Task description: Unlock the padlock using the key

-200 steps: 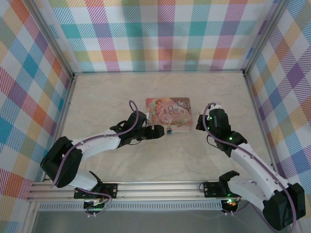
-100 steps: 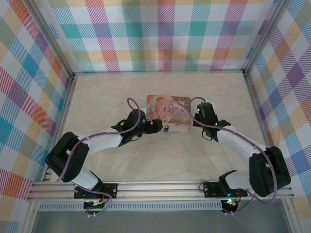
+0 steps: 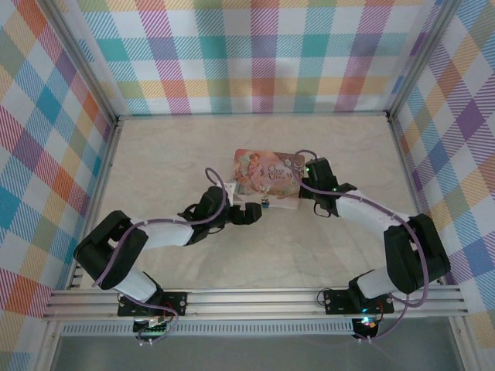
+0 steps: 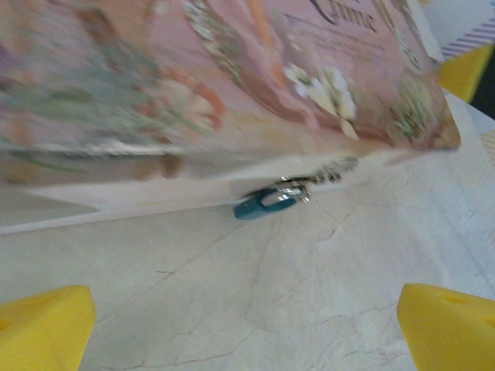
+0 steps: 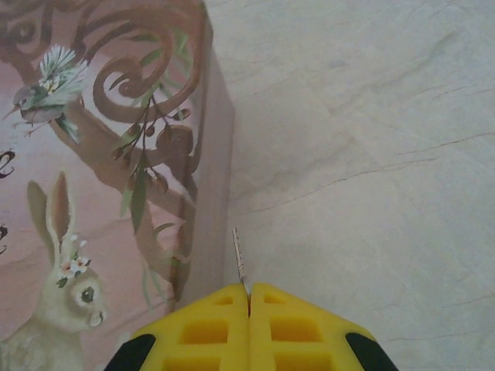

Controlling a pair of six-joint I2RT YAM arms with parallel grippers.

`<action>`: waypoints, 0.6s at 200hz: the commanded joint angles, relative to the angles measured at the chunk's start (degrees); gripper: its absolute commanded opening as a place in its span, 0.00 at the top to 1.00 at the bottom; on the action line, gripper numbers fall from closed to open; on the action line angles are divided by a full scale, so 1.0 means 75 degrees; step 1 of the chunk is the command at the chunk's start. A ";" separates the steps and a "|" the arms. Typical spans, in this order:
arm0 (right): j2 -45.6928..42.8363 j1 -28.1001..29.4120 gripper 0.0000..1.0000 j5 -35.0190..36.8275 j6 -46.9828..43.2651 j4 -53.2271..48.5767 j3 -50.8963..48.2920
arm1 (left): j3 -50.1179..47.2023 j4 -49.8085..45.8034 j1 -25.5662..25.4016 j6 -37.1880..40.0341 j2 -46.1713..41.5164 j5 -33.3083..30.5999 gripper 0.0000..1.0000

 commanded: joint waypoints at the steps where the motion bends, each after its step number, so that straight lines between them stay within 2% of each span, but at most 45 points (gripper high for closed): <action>1: 0.0168 0.0101 1.00 -0.0186 0.0047 0.0138 0.0321 | -0.0448 0.1964 -0.0465 0.0942 0.0328 -0.0491 0.00; 70: 0.0271 0.0223 1.00 -0.0302 0.0036 0.0194 0.0375 | 0.0006 0.3180 -0.0786 0.1515 0.1778 -0.0665 0.00; 120: 0.0351 0.0309 1.00 -0.0352 0.0006 0.0219 0.0398 | 0.0496 0.3704 -0.0852 0.1597 0.2522 -0.0198 0.01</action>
